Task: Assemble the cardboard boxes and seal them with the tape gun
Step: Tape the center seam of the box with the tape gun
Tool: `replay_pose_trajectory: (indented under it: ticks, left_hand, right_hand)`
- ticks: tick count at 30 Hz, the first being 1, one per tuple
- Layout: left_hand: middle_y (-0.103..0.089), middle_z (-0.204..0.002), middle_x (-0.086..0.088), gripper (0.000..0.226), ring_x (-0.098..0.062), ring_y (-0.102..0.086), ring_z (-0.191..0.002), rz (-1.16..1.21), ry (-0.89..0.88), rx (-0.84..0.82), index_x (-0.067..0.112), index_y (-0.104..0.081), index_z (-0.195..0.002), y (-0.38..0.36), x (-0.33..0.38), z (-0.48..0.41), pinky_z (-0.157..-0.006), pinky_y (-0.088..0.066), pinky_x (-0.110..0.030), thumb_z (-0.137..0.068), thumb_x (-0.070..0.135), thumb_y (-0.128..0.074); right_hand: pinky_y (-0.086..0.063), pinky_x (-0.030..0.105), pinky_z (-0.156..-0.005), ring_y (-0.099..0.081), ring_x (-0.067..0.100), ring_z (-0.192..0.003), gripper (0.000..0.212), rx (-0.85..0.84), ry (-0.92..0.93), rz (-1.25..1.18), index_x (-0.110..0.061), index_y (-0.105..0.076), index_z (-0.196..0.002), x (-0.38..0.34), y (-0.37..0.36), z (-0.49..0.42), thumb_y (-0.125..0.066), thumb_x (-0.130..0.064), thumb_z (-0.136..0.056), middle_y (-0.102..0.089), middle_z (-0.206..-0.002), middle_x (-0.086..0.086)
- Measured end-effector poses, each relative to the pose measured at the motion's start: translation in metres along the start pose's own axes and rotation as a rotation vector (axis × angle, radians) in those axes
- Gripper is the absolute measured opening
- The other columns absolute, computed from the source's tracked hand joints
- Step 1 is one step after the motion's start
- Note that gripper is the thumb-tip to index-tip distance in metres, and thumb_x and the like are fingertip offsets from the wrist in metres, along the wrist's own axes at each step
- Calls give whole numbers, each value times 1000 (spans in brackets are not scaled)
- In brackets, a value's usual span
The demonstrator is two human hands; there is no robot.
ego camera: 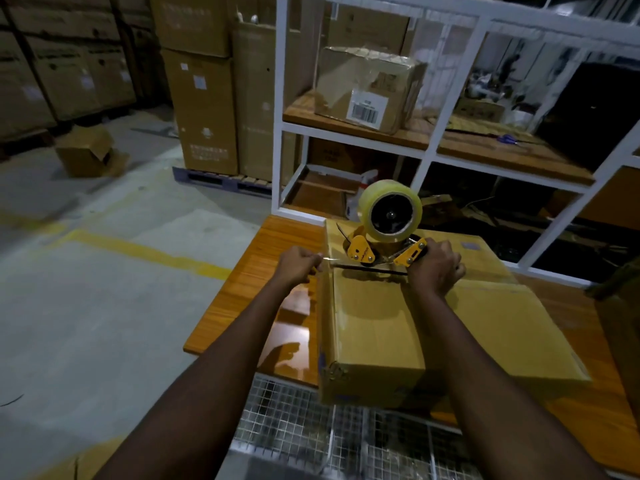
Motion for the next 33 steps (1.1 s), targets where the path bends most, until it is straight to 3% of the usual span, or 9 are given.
replay_pose_trajectory:
  ticks: [4, 10, 18, 22, 24, 26, 29, 31, 33]
  left_hand:
    - [-70, -86, -11, 23, -25, -68, -85, 97, 15, -46, 16, -67, -79, -5, -9, -8, -78, -57, -43, -99, 21, -57]
    - [-72, -90, -19, 28, -31, -70, -84, -45, 9, -58, 3, -70, -85, -8, -25, -18, -75, -57, -45, -98, 25, -59]
    - [-71, -72, -12, 41, -30, -68, -70, -230, -39, -21, 23, -68, -62, -15, -53, -30, -73, -56, -48, -97, 40, -55]
    - [-62, -62, -2, 40, -21, -57, -57, -292, -83, 20, 24, -67, -67, -20, -51, -25, -56, -44, -32, -99, 42, -52]
    - [-62, -68, -1, 36, -19, -55, -63, -334, -71, 43, 26, -67, -77, -27, -57, -21, -58, -42, -29, -100, 47, -48]
    - [-69, -85, -3, 39, -21, -62, -76, -363, -32, 81, 26, -68, -90, -31, -61, -17, -67, -52, -35, -99, 54, -43]
    - [-65, -100, -4, 48, -26, -62, -92, -386, 74, 102, 23, -61, -103, -31, -76, -14, -81, -53, -43, -94, 65, -40]
    - [-57, -110, -8, 57, -31, -58, -100, -459, 166, 75, 22, -52, -115, -30, -98, -13, -86, -51, -49, -86, 71, -48]
    - [-52, -115, -8, 48, -32, -56, -104, -449, 188, 98, 24, -48, -116, -27, -107, -10, -85, -52, -51, -85, 59, -61]
  right_hand:
    - [-32, 44, -95, -48, 36, -101, 11, 6, -15, -3, -19, -65, -101, -1, -8, 0, -57, -20, -93, -57, -105, 12]
    - [-35, 45, -93, -48, 34, -94, 11, -2, 35, 51, -21, -65, -97, 4, -24, 5, -58, -25, -90, -56, -100, 10]
    - [-37, 46, -91, -47, 33, -92, 13, 30, 60, 53, -22, -67, -99, 3, -22, 11, -57, -25, -91, -56, -99, 10]
    - [-36, 45, -90, -47, 32, -91, 14, 35, 73, 51, -22, -67, -100, 2, -21, 10, -58, -26, -90, -56, -100, 9]
    - [-35, 44, -92, -47, 33, -91, 15, 43, 78, 52, -21, -68, -101, 2, -20, 11, -59, -26, -90, -56, -100, 9]
    - [-35, 45, -92, -46, 33, -90, 14, 58, 92, 64, -21, -68, -99, 0, -19, 11, -59, -26, -89, -56, -98, 9]
    - [-34, 42, -91, -46, 31, -87, 8, 61, 111, 92, -23, -66, -93, -2, -19, 9, -63, -27, -87, -54, -94, 7]
    - [-33, 41, -90, -46, 30, -87, 7, 62, 108, 107, -24, -66, -92, 0, -19, 7, -65, -28, -87, -54, -94, 5]
    - [-33, 42, -90, -46, 31, -87, 7, 67, 102, 91, -23, -67, -92, 1, -19, 8, -65, -28, -87, -54, -94, 6]
Point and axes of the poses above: each hand's wrist, its own z-axis away from the middle knuckle, its own y-axis out of the back of the hand, x = y × z, the point moved 9 cm from there along -z, towards the middle knuckle
